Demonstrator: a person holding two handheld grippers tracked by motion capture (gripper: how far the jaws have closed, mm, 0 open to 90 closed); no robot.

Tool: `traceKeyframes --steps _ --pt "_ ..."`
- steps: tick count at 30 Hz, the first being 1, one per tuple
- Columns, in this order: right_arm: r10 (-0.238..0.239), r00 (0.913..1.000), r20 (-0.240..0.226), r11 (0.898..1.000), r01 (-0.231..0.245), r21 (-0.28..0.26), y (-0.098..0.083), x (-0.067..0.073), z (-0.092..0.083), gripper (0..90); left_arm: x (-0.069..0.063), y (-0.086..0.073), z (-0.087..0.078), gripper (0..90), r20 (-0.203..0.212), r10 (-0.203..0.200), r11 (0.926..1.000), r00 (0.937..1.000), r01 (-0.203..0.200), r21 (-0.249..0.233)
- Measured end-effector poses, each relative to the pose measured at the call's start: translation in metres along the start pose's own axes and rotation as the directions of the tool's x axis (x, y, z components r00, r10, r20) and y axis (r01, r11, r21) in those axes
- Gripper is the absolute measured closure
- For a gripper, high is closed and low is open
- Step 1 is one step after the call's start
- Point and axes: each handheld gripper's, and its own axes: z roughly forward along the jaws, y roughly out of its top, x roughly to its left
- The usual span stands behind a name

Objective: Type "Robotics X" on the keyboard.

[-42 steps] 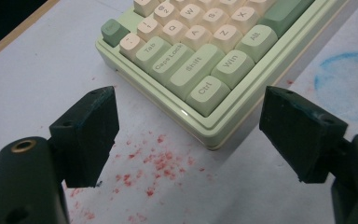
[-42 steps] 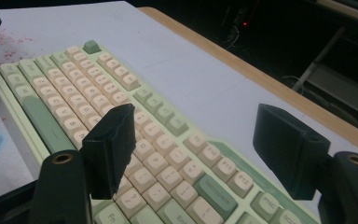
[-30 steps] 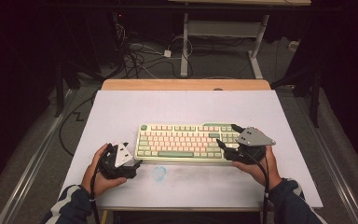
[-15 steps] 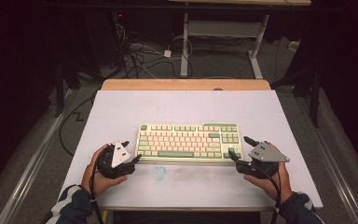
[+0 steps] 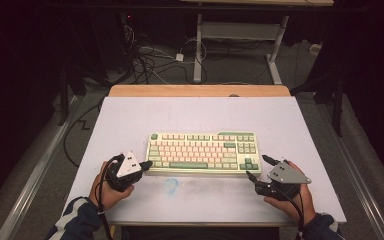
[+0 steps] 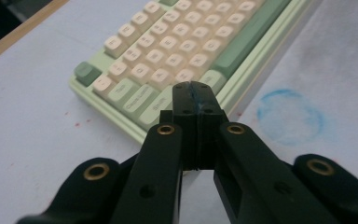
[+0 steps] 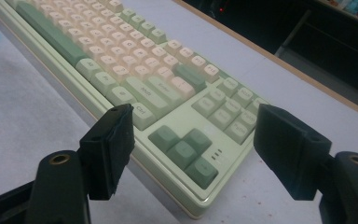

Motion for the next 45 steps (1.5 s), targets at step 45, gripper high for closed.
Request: traceKeyframes --steps 45 --pt "-0.024 0.9993 -0.028 0.999 0.025 0.039 -0.002 0.006 0.011 30.4 -0.046 0.015 0.113 87.6 0.068 0.070 0.9810 0.9953 -0.081 0.176"
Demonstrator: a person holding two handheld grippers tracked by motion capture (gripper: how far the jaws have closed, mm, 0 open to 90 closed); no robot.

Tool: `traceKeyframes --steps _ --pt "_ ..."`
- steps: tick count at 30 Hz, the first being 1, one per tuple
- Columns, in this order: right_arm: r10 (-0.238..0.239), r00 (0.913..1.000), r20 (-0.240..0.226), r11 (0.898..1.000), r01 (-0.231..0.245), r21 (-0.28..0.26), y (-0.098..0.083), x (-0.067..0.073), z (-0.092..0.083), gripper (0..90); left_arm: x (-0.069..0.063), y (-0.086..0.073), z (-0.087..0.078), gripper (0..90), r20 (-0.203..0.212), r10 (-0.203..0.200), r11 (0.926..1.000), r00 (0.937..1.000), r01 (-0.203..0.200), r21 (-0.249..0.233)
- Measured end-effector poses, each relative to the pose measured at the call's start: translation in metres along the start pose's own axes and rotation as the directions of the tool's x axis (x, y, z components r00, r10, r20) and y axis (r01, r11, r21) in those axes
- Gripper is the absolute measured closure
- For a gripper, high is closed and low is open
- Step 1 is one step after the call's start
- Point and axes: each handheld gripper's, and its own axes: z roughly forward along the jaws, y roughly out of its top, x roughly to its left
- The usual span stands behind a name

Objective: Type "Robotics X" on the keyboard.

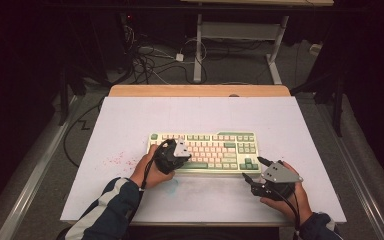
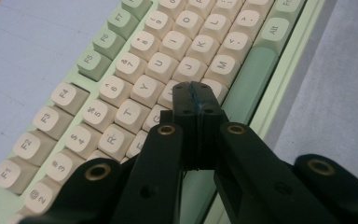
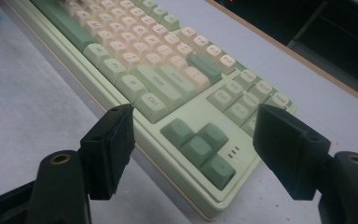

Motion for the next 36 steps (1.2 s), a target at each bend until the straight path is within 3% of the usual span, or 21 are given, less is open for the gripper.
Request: traceKeyframes --steps 14,26,31,36 --pt "-0.008 0.9998 -0.017 1.000 0.009 0.017 -0.001 0.001 0.003 30.9 -0.001 -0.003 0.009 87.5 -0.010 0.014 0.9994 0.9998 -0.014 0.031" --pt "-0.009 0.9999 -0.014 1.000 0.010 0.016 -0.001 0.001 0.002 30.8 -0.002 0.001 0.004 87.1 -0.009 0.025 0.9997 0.9997 -0.025 -0.002" --pt "-0.008 0.9999 -0.011 1.000 0.009 0.015 -0.001 0.000 0.002 30.8 -0.001 0.004 -0.002 81.0 -0.015 0.020 0.9993 0.9997 -0.020 -0.031" --pt "-0.008 0.9999 -0.008 1.000 0.008 0.015 -0.001 0.000 0.001 30.9 0.002 0.007 -0.007 68.3 -0.041 0.017 0.9977 0.9990 -0.019 -0.065"
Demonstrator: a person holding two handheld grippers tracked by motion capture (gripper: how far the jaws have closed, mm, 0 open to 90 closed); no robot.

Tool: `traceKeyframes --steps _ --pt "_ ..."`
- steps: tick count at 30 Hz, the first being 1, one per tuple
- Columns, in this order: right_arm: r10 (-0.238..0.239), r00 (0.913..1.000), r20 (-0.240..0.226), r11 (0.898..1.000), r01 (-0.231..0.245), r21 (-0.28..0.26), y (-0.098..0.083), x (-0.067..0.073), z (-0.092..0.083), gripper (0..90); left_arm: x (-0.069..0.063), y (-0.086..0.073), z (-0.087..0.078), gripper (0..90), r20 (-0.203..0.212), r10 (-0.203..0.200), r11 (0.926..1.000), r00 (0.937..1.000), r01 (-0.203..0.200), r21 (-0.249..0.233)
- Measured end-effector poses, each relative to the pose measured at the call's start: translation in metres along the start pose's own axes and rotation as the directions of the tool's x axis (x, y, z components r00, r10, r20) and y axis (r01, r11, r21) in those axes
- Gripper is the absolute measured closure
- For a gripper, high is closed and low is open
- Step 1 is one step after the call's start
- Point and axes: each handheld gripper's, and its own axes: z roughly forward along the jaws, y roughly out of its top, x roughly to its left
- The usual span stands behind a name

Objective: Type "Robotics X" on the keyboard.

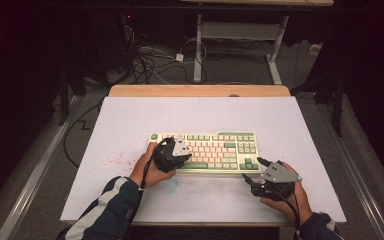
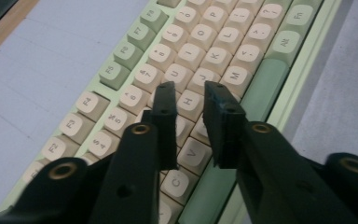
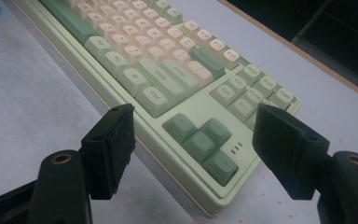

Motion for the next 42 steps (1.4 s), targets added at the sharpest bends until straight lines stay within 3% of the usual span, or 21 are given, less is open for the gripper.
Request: traceKeyframes --steps 6,9,14,18,25,31,34,42 --pt "0.002 1.0000 0.003 1.000 -0.002 0.004 0.000 -0.001 0.000 30.8 0.001 0.002 -0.008 52.4 0.008 0.005 0.9984 1.0000 -0.005 -0.057" --pt "0.002 1.0000 0.004 1.000 -0.002 0.004 0.000 -0.001 0.000 30.9 0.001 0.002 -0.011 39.6 0.005 0.013 0.9968 0.9999 -0.012 -0.079" --pt "0.003 1.0000 0.009 1.000 -0.003 0.005 0.000 -0.001 0.000 30.9 0.002 0.002 -0.017 25.1 -0.003 -0.001 0.9937 1.0000 0.000 -0.112" --pt "0.004 0.9999 0.011 1.000 -0.004 0.005 0.000 -0.002 0.000 31.0 0.002 -0.001 -0.022 21.4 -0.017 0.027 0.9921 0.9995 -0.029 -0.122" --pt "0.011 0.9998 0.018 1.000 -0.011 0.011 -0.001 -0.003 0.000 31.3 0.007 -0.004 -0.035 20.4 -0.026 0.032 0.9884 0.9992 -0.035 -0.147" --pt "0.026 0.9996 0.014 1.000 -0.026 0.012 0.000 -0.003 0.001 32.4 0.014 -0.012 -0.045 20.4 -0.066 0.056 0.9869 0.9962 -0.066 -0.147" --pt "0.026 0.9997 0.005 0.999 -0.026 0.020 0.001 -0.004 0.001 38.1 0.017 -0.015 -0.051 20.4 -0.078 0.057 0.9868 0.9953 -0.068 -0.147" --pt "0.034 0.9984 -0.045 0.999 -0.033 0.016 0.007 -0.004 0.001 65.0 0.026 -0.025 -0.070 20.3 -0.114 0.044 0.9855 0.9925 -0.062 -0.158"
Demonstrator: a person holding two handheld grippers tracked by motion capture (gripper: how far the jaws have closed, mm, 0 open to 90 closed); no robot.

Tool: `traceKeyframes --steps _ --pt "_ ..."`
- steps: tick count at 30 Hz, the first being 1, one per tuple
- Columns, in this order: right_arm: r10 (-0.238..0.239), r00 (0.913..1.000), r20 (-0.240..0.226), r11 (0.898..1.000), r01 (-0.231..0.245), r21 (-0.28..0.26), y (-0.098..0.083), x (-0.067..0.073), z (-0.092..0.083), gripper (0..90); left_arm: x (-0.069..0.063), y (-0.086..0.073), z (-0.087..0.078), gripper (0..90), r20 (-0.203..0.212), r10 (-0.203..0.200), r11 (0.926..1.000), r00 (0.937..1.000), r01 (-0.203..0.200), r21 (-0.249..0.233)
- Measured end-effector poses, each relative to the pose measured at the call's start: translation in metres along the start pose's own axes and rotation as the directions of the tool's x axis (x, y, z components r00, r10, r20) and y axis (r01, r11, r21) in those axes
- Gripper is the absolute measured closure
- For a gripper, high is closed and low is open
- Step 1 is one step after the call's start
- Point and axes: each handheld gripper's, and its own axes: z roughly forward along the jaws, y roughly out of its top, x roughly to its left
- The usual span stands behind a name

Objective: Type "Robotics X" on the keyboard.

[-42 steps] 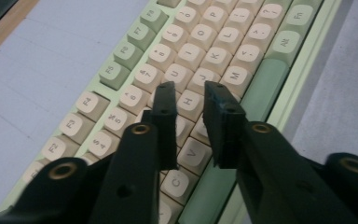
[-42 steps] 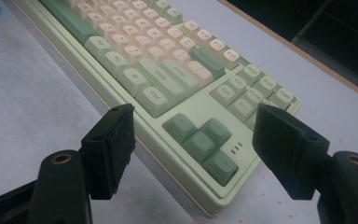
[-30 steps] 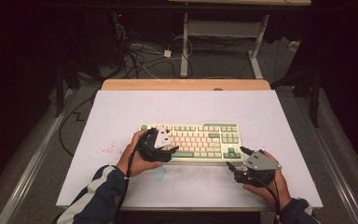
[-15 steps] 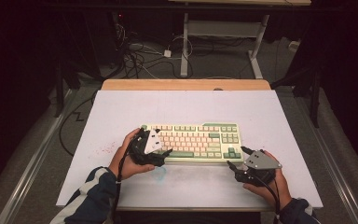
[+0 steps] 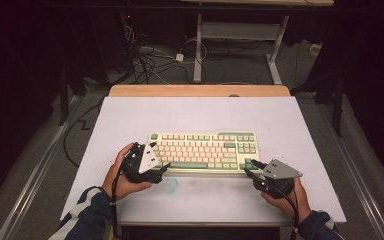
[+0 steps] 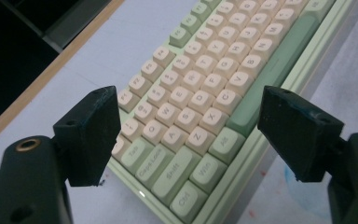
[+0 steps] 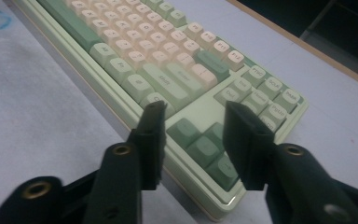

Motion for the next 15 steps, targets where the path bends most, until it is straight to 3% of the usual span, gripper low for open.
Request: traceKeyframes --steps 6,15 --pt "-0.009 0.9974 -0.071 1.000 0.011 0.028 0.007 -0.001 0.004 88.3 0.008 -0.013 -0.014 20.2 -0.026 -0.019 0.9994 0.9995 0.020 0.027" --pt "0.012 0.9940 -0.109 0.999 -0.006 0.049 0.024 -0.005 0.021 90.0 0.016 -0.028 -0.028 20.2 -0.060 -0.045 0.9966 0.9972 0.049 0.066"
